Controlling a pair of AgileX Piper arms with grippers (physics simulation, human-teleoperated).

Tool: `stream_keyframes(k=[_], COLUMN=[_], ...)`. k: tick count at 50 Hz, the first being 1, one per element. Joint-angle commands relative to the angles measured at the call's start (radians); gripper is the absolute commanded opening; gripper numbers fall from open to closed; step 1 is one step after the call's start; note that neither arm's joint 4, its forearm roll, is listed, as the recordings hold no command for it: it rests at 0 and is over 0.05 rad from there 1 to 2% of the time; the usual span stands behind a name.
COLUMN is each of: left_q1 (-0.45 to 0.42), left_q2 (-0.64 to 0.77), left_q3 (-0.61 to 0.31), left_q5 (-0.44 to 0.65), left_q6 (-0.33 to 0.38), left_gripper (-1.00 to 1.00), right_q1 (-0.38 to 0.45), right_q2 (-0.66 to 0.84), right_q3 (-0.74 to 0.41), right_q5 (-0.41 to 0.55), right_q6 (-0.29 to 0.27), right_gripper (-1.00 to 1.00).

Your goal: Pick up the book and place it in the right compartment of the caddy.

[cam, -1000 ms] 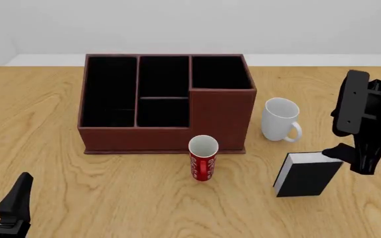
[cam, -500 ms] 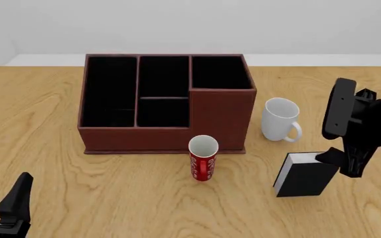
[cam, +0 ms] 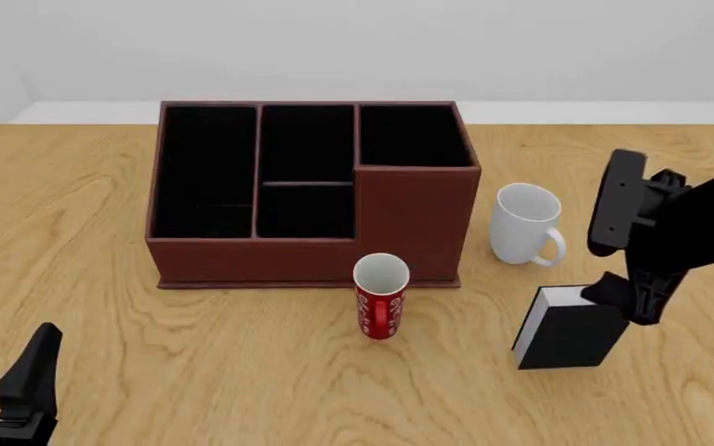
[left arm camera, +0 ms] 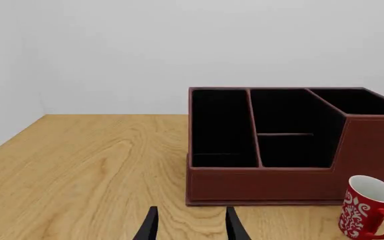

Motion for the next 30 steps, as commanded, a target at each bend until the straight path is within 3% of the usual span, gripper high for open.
stream_keyframes(k=[1, 30], left_q1=[0.0, 0.0], left_q2=[0.0, 0.0], left_q3=[0.0, 0.0], left_q5=[0.0, 0.0], left_q6=[0.0, 0.0], left_gripper=[1.0, 1.0], right_q1=[0.01, -0.002], right_q2=[0.024, 0.072], right_q3=[0.015, 0.093], right_q5=[-0.026, -0.103], right_q6=[0.012, 0.04], right_gripper=[1.0, 1.0])
